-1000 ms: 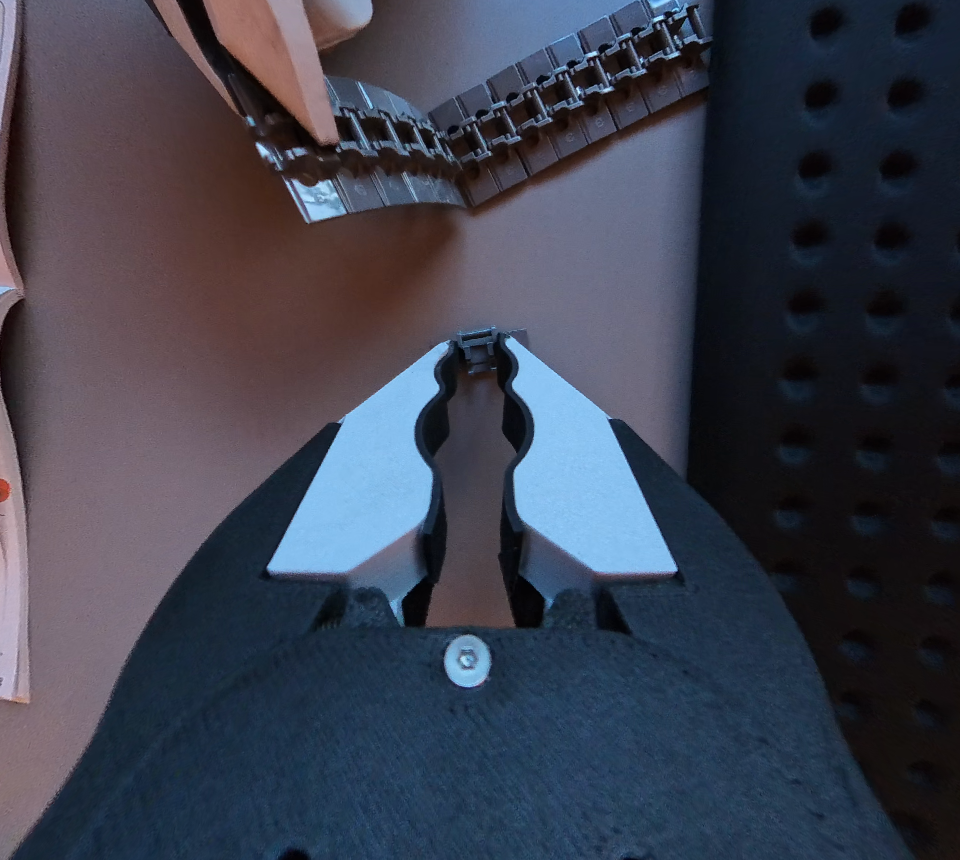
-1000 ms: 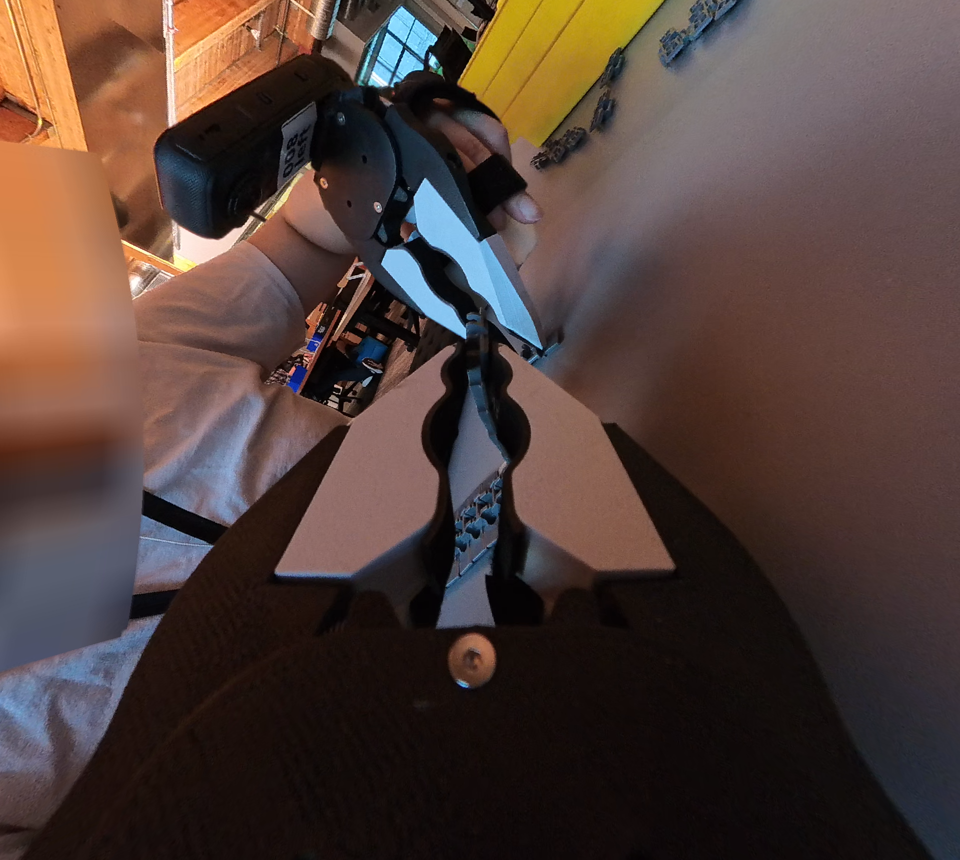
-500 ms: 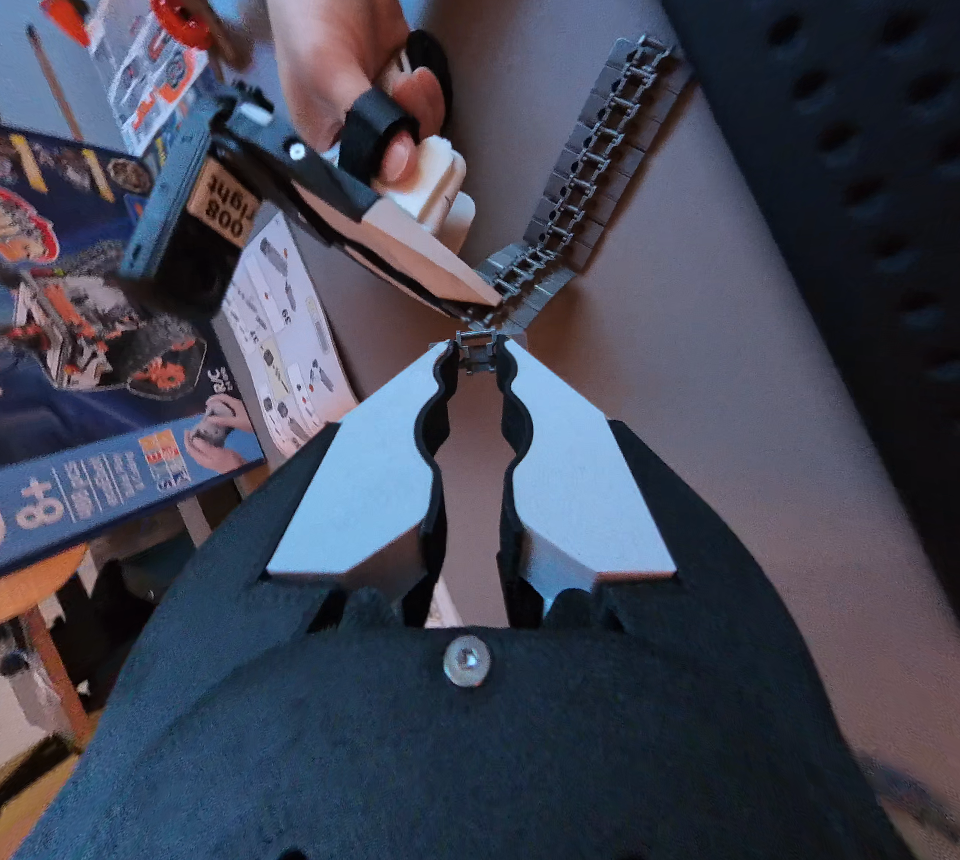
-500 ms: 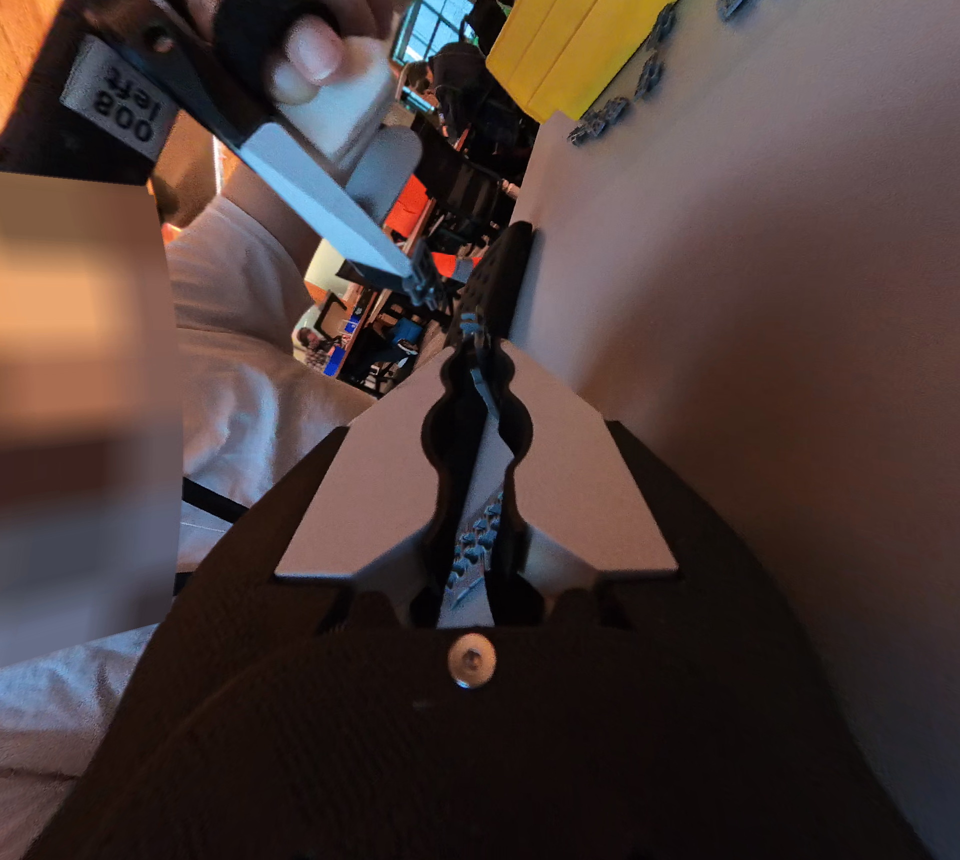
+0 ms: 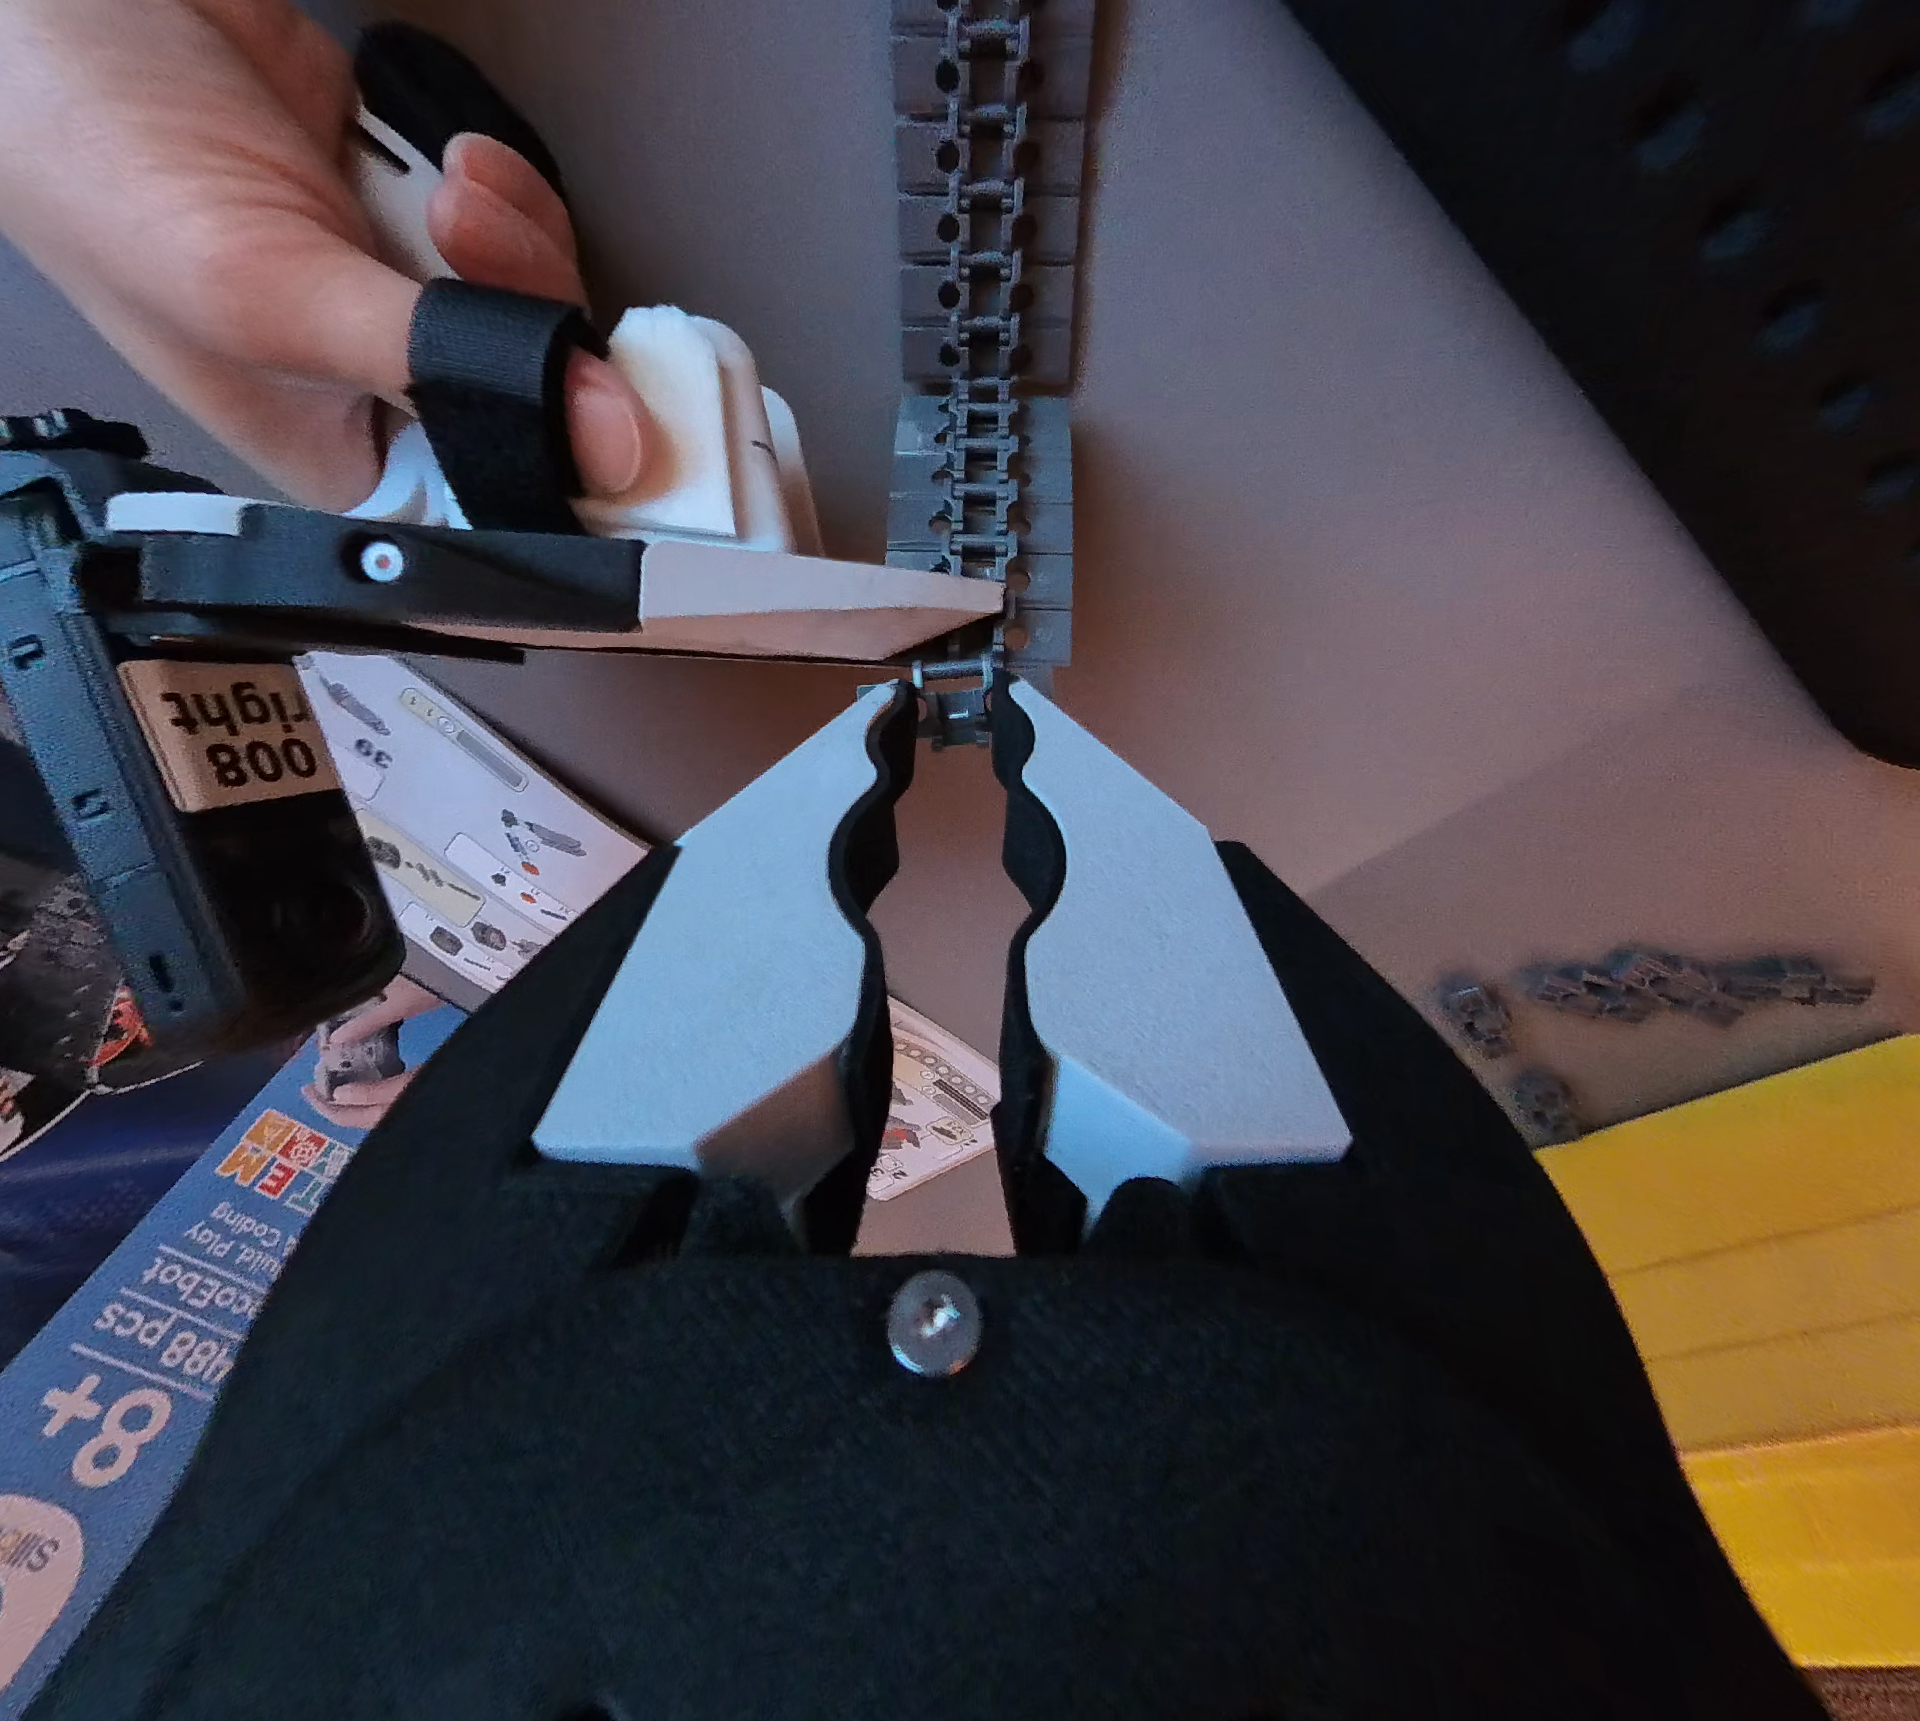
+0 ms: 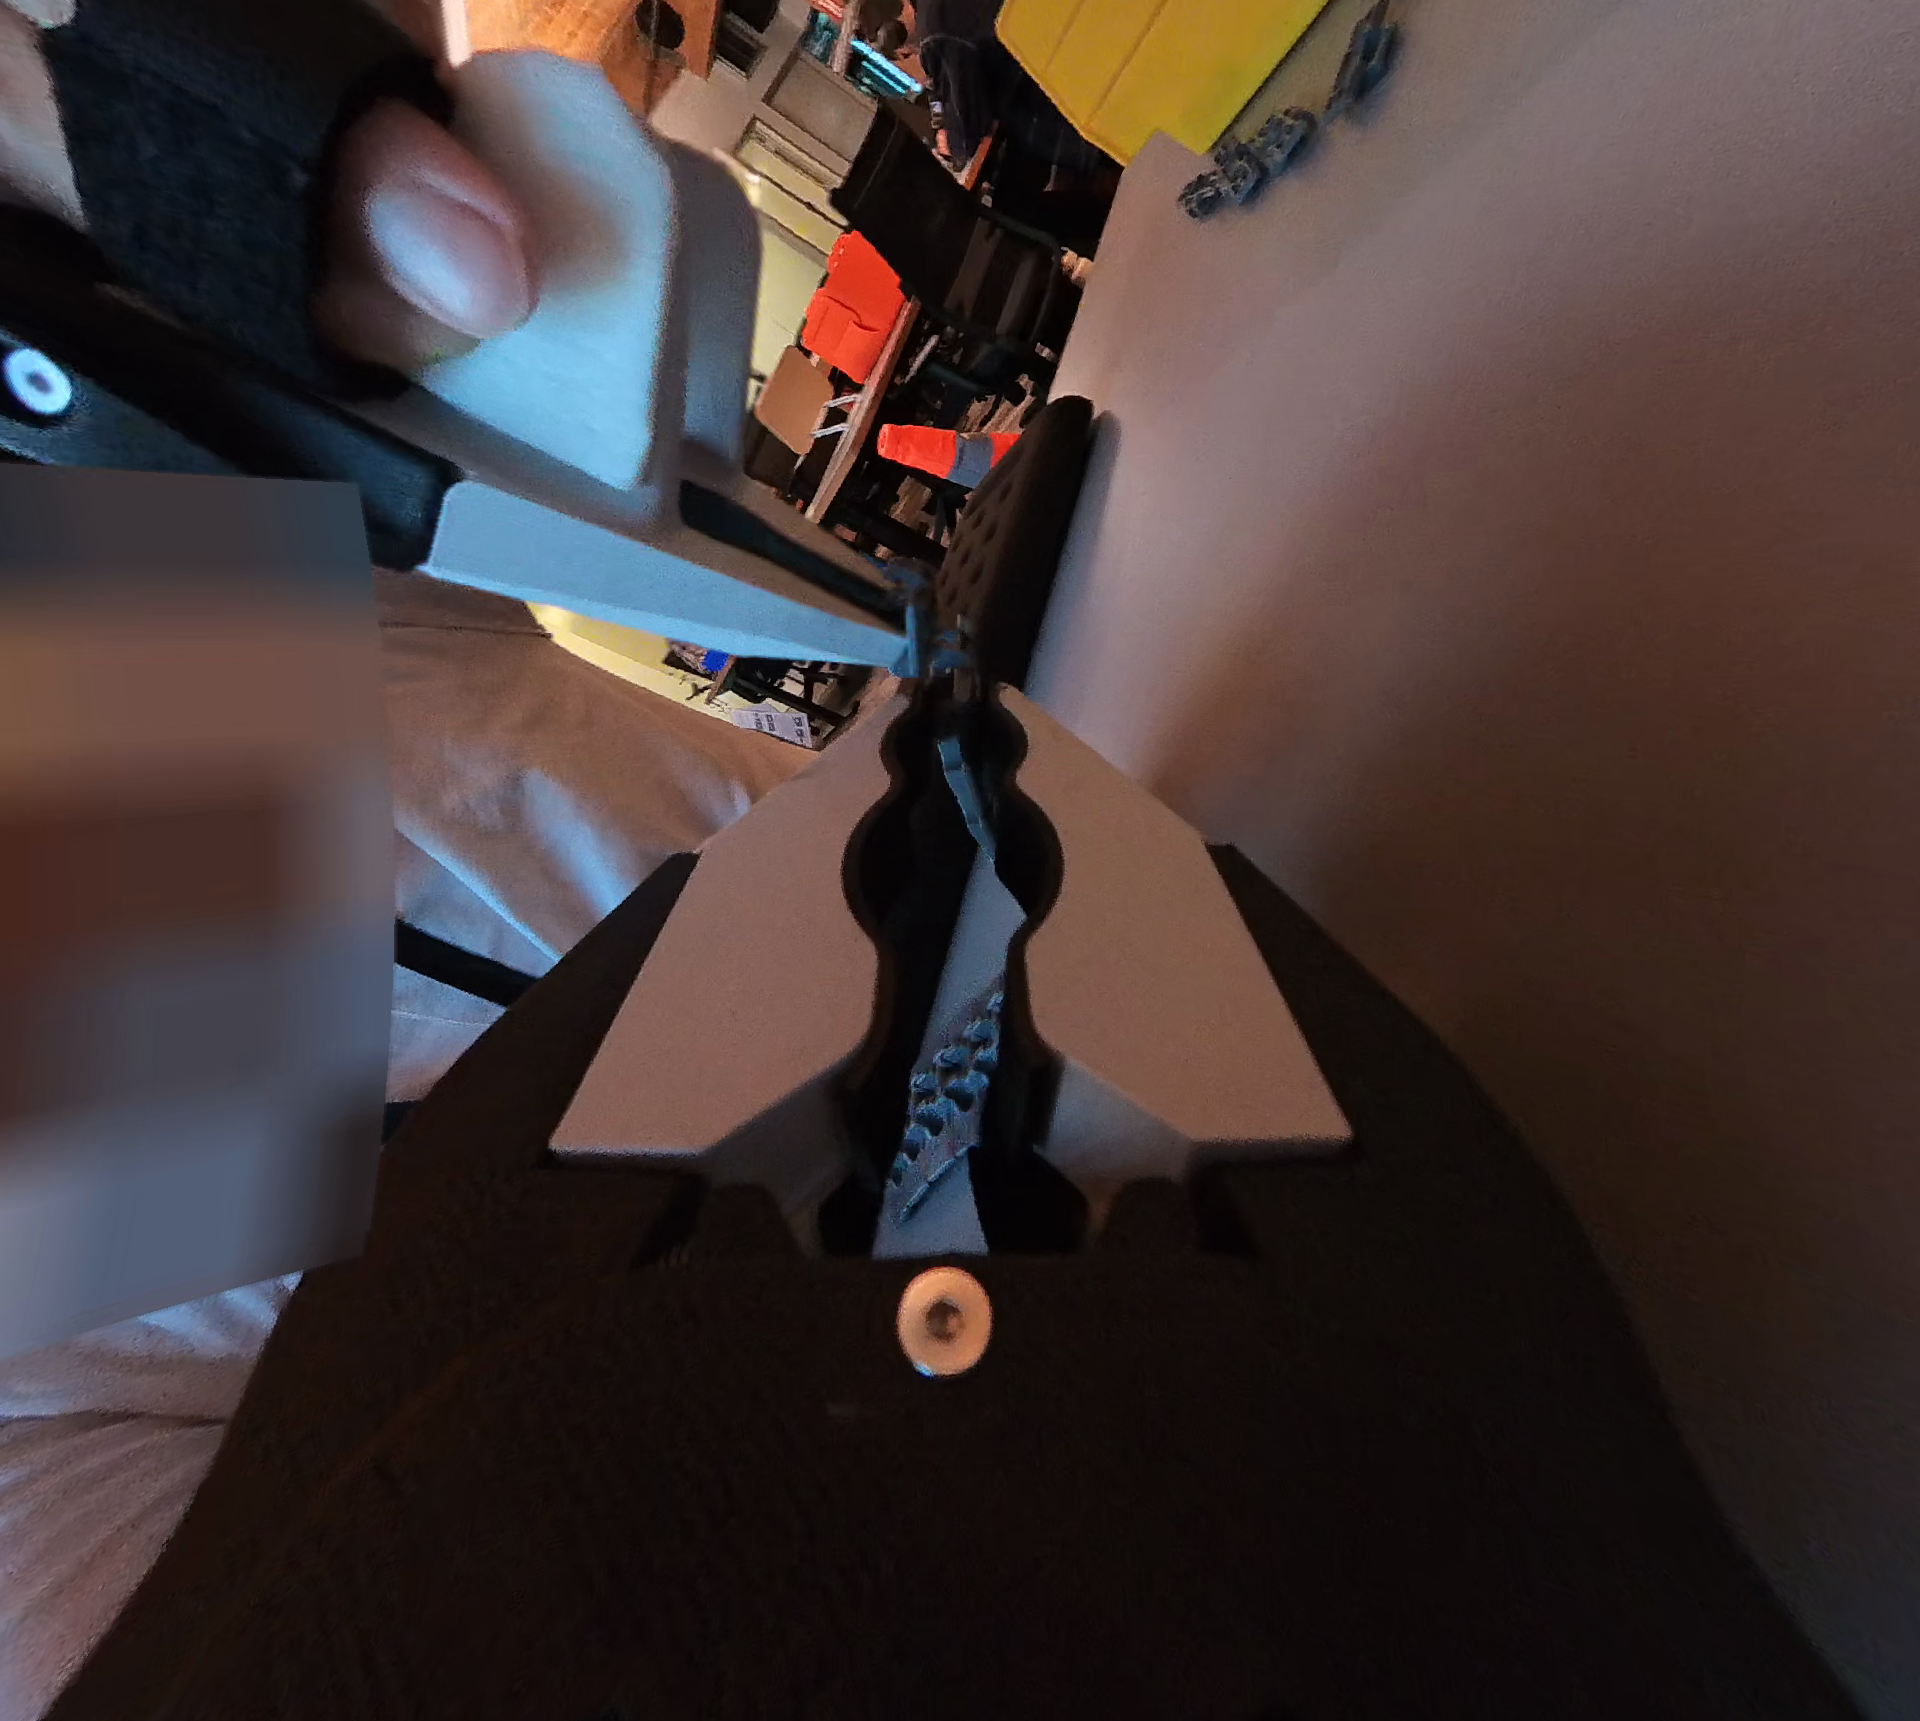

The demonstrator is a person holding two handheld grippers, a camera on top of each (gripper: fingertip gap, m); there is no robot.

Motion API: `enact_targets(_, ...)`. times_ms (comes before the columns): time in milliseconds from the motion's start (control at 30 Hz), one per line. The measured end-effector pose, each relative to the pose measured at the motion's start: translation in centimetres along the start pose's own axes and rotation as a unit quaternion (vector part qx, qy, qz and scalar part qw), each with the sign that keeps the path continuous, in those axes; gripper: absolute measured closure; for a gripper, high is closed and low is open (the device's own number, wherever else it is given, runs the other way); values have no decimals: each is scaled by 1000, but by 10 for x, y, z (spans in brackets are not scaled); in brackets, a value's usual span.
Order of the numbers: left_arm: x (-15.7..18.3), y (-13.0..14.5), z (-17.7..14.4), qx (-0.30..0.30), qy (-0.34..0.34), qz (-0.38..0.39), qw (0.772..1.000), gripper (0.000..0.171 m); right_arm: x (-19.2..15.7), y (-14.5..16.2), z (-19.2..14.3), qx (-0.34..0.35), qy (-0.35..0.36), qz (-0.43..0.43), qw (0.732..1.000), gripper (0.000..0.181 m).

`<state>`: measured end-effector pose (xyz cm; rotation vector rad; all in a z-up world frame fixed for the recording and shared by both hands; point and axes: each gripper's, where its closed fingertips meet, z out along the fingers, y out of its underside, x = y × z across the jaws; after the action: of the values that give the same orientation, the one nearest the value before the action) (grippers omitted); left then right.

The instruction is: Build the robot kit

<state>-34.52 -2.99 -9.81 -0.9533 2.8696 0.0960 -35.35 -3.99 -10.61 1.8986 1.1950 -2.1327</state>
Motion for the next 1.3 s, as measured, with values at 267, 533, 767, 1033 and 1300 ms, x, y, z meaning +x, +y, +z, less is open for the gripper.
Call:
enact_targets(267,7,2,1,-24,25,14,999,159,0,0,1,0,7,-12,1000,175)
enact_targets(533,5,5,7,-58,33,38,997,159,0,-4,0,16,6,-8,1000,165)
enact_targets(767,4,7,8,-62,30,38,997,159,2,-7,-1,36,26,-14,999,166)
enact_targets(1033,0,7,3,-49,14,8,999,159,-2,-11,-6,81,28,-14,996,165)
enact_targets(1300,-3,8,-3,-22,-17,-21,999,159,-4,-18,-9,139,42,-7,989,175)
